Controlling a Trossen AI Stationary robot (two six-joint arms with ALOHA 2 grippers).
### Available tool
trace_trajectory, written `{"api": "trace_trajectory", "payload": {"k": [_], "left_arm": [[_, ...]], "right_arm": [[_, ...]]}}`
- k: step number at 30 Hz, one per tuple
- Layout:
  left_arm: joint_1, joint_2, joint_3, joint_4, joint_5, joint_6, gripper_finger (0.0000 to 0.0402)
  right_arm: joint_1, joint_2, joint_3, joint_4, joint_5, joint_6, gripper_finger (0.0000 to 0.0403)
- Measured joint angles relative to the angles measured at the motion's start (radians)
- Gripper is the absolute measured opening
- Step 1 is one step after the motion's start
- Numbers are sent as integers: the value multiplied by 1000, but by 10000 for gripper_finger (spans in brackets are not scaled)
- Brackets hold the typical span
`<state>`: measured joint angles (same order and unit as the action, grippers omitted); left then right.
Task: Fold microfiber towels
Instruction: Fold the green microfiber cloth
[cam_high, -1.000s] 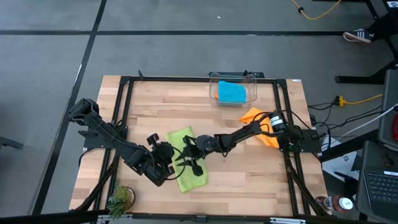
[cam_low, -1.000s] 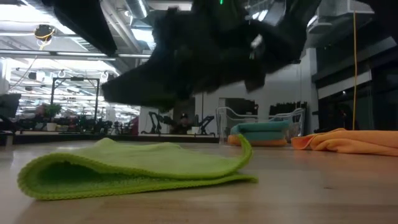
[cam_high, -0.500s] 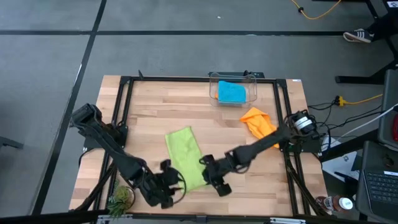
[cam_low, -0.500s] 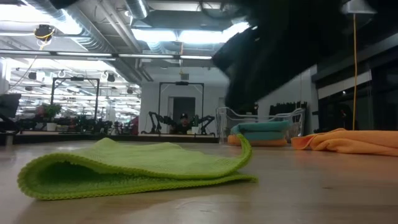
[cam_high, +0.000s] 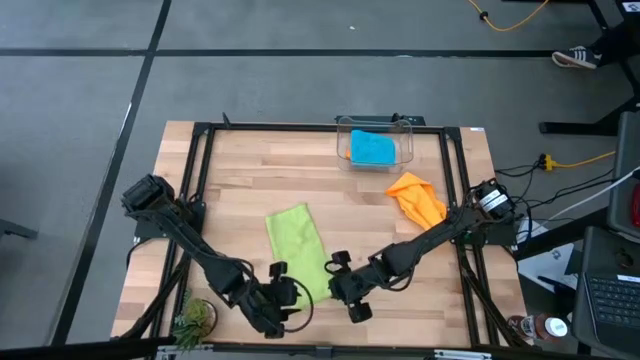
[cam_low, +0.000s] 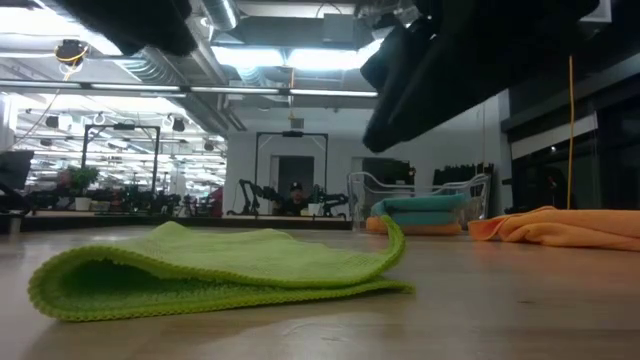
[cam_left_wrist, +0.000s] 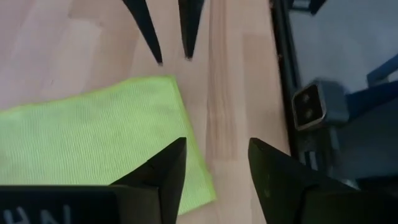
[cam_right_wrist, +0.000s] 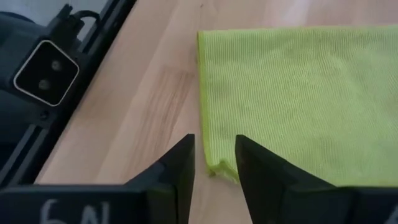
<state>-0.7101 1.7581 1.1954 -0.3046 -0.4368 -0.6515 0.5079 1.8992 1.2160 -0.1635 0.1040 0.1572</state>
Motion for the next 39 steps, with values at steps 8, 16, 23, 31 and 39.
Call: {"api": "trace_trajectory", "payload": {"k": [8, 16, 23, 31, 39], "left_arm": [[-13, 79, 0, 6, 54, 61, 196], [-17, 127, 0, 10, 54, 60, 194], [-17, 203, 0, 30, 54, 59, 193], [-18, 255, 3, 36, 43, 27, 193], [-18, 257, 3, 23, 38, 31, 188]], "right_arm": [[-9, 2, 0, -5, -8, 9, 182], [-8, 70, -1, 28, -8, -41, 255], [-9, 112, -1, 71, -10, -59, 249], [-17, 195, 5, 94, -16, -58, 240], [-18, 211, 5, 92, -5, -61, 222]]}}
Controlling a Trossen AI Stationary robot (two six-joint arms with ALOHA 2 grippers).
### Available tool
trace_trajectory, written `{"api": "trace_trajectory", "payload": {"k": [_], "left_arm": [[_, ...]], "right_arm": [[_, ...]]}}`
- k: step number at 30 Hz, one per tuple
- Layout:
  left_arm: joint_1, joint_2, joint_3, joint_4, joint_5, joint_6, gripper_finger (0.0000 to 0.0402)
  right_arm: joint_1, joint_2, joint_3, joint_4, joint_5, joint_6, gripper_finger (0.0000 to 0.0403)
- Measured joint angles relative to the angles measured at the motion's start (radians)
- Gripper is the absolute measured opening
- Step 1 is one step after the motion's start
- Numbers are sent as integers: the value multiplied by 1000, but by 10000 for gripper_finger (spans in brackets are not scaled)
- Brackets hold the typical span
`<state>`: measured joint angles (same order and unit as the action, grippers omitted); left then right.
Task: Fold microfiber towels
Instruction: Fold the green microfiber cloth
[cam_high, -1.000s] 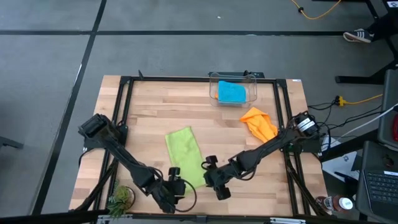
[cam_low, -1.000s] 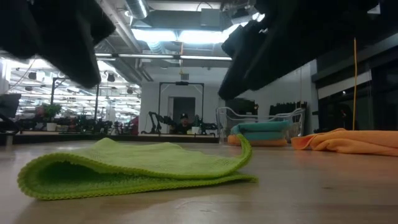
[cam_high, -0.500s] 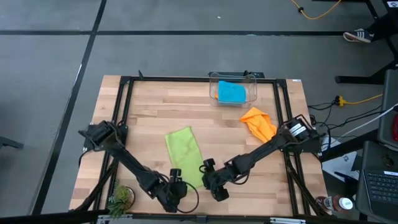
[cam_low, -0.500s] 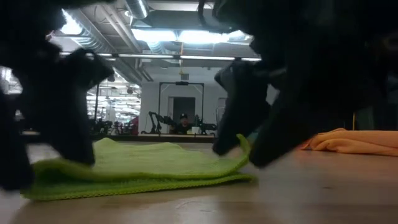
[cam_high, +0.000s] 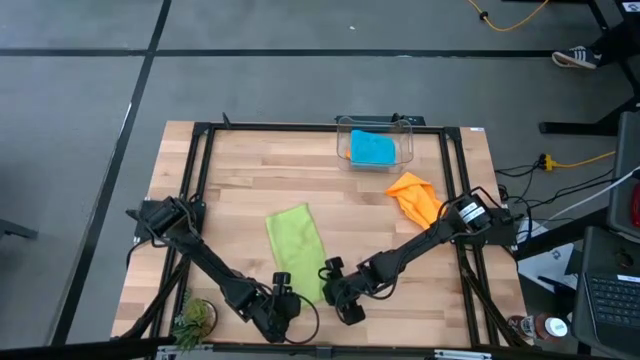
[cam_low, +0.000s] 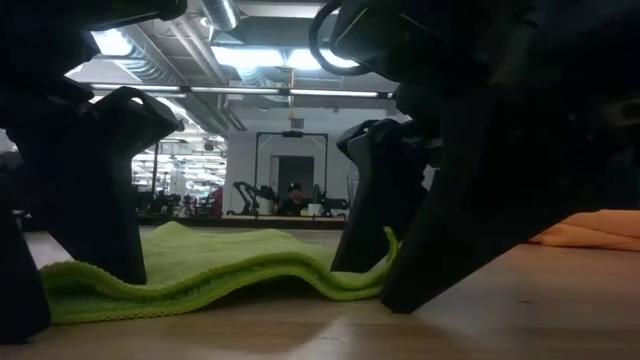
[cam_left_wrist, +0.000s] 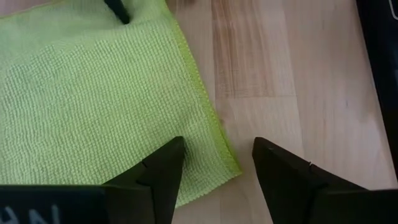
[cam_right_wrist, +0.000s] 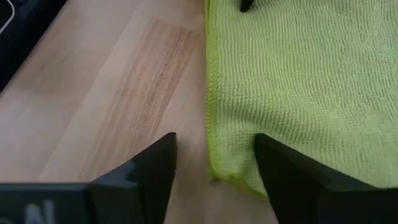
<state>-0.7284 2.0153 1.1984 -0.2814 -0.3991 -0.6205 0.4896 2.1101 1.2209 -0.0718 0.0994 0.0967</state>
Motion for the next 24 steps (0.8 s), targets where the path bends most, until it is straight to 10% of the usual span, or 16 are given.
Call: {"api": "trace_trajectory", "payload": {"k": [11, 24], "left_arm": [[-2, 3, -1, -12, -34, -30, 45], [-20, -34, 134, 2, -24, 68, 1]], "right_arm": [[-3, 2, -2, 2, 24, 95, 19], [54, -155, -9, -16, 32, 111, 4]]}}
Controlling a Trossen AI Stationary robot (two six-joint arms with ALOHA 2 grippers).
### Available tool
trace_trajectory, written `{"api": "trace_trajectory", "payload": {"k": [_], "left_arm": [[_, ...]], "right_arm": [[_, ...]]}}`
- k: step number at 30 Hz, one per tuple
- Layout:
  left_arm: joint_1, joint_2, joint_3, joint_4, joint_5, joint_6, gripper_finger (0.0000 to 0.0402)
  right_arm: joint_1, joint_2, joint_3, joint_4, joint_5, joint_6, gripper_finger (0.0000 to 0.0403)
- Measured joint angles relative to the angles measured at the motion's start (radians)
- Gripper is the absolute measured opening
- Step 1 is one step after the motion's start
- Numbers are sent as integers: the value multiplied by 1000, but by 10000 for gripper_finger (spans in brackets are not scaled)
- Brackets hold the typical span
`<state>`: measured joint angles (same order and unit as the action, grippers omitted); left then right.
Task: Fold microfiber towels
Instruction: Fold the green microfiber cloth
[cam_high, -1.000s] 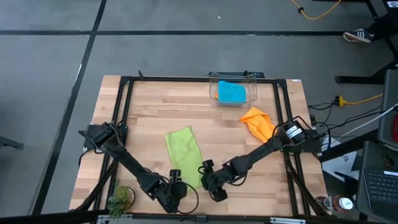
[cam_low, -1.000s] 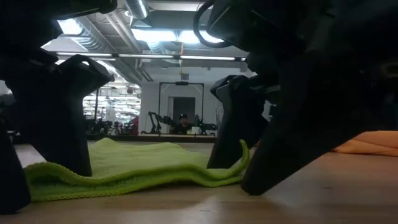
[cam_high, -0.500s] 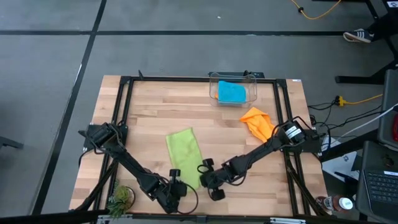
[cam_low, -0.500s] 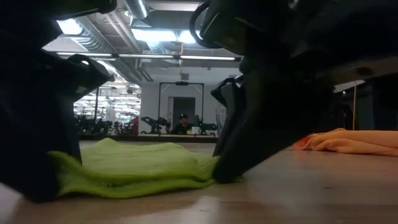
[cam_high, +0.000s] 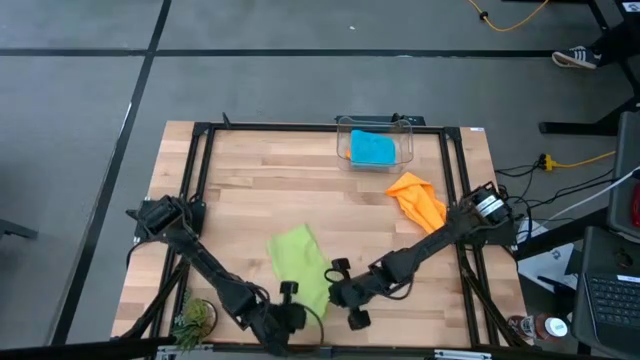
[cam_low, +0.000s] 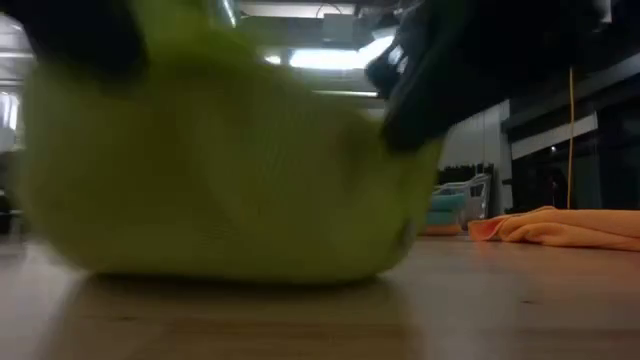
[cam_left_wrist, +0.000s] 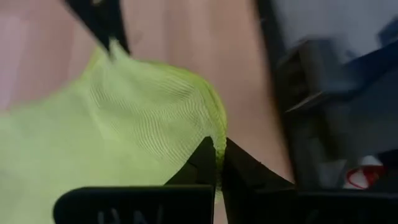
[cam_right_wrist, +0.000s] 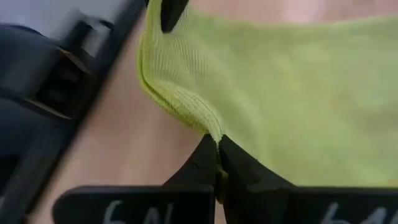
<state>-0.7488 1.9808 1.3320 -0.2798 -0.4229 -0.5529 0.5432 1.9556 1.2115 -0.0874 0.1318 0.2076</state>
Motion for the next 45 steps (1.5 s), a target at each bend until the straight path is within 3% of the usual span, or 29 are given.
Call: {"api": "trace_trajectory", "payload": {"k": [7, 10, 16, 21, 33, 45], "left_arm": [[-23, 0, 148, -4, -12, 103, 0], [-36, -1, 171, -10, -17, 119, 0], [-55, -2, 207, -260, -134, 69, 0], [-49, -1, 199, -448, -161, -80, 0], [-12, 2, 124, -635, -134, -215, 0], [-3, 1, 65, -660, -105, -278, 0]], "right_arm": [[95, -97, 1, -15, 12, 52, 2], [123, -106, 2, -12, 97, 48, 2], [102, -110, 1, -13, 248, -51, 2], [25, -97, 3, 2, 254, -86, 2], [-139, 41, 3, 157, 236, -167, 2], [-202, 60, 3, 237, 177, -205, 2]]}}
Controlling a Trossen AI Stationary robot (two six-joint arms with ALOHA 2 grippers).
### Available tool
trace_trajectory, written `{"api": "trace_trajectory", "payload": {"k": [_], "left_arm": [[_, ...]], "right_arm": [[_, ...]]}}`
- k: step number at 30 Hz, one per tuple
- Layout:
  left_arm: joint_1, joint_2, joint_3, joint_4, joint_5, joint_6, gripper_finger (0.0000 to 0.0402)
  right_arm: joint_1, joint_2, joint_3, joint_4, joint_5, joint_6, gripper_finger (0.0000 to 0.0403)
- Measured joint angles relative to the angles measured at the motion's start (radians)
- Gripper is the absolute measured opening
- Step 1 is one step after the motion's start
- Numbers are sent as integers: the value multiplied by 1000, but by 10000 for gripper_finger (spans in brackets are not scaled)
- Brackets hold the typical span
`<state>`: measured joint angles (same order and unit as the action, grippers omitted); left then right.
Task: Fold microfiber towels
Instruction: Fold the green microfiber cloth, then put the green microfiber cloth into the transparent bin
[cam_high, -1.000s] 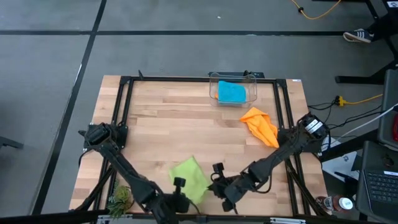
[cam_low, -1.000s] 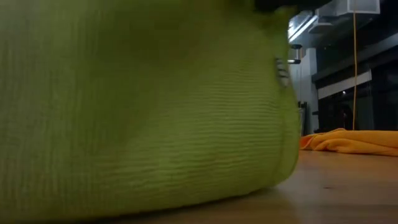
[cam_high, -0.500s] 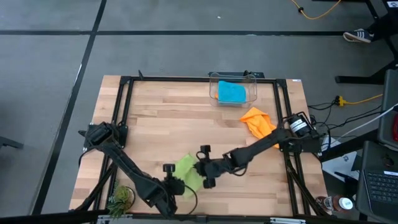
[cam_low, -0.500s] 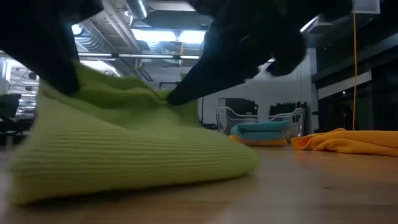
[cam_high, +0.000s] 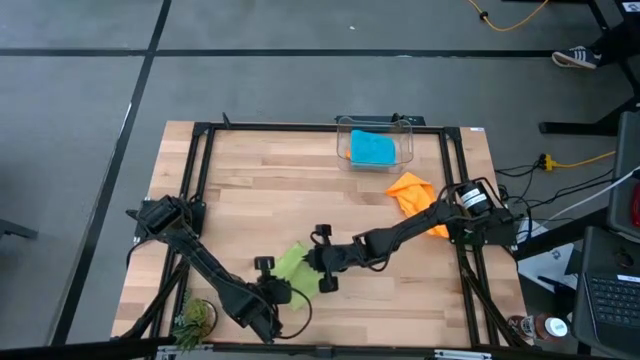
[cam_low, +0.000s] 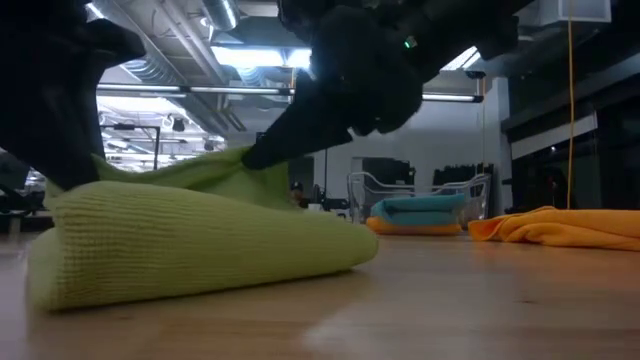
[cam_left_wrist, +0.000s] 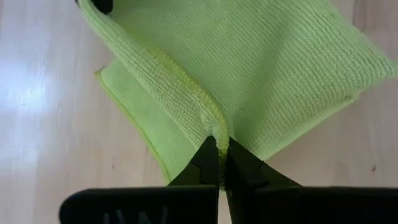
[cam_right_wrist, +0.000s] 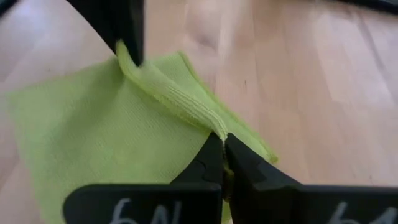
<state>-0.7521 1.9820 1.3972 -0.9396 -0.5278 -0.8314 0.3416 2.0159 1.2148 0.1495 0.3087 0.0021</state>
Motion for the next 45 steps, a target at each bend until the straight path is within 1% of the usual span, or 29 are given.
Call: {"api": "trace_trajectory", "payload": {"k": [8, 12, 15, 19, 24, 30, 34, 36, 38, 39, 40, 43, 45], "left_arm": [[1, 0, 0, -38, 13, -33, 0], [2, 0, 0, -40, 17, -84, 8], [2, 0, 0, -51, 30, -117, 28], [1, 0, 0, -112, 29, -181, 65], [2, 0, 0, -168, 19, -235, 111], [2, 0, 0, -173, 7, -236, 157], [2, 0, 0, -186, -64, -236, 180], [2, 0, 0, -194, -81, -236, 185], [2, 0, 0, -199, -84, -244, 185], [2, -1, 0, -203, -84, -258, 184], [2, -2, 4, -215, -83, -276, 182], [2, -3, 55, -344, -84, -365, 180], [-1, -4, 100, -473, -85, -453, 179]], "right_arm": [[-25, 0, 1, 21, -26, -11, 3], [-29, 0, 1, 17, -27, -8, 35], [-30, 0, 1, 17, -26, -8, 68], [-31, 0, 1, 15, -39, -7, 105], [-31, 0, 1, 15, -40, -6, 132], [-22, 0, 1, 15, -49, 22, 138], [-5, 0, 1, 17, -54, 31, 139], [6, 0, 1, 28, -109, 47, 139], [18, 0, 1, 53, -205, 68, 139], [25, 4, 1, 74, -229, 76, 139], [33, 12, 1, 112, -231, 91, 139], [53, 62, 1, 238, -223, 97, 139], [62, 106, 1, 332, -224, 91, 139]]}}
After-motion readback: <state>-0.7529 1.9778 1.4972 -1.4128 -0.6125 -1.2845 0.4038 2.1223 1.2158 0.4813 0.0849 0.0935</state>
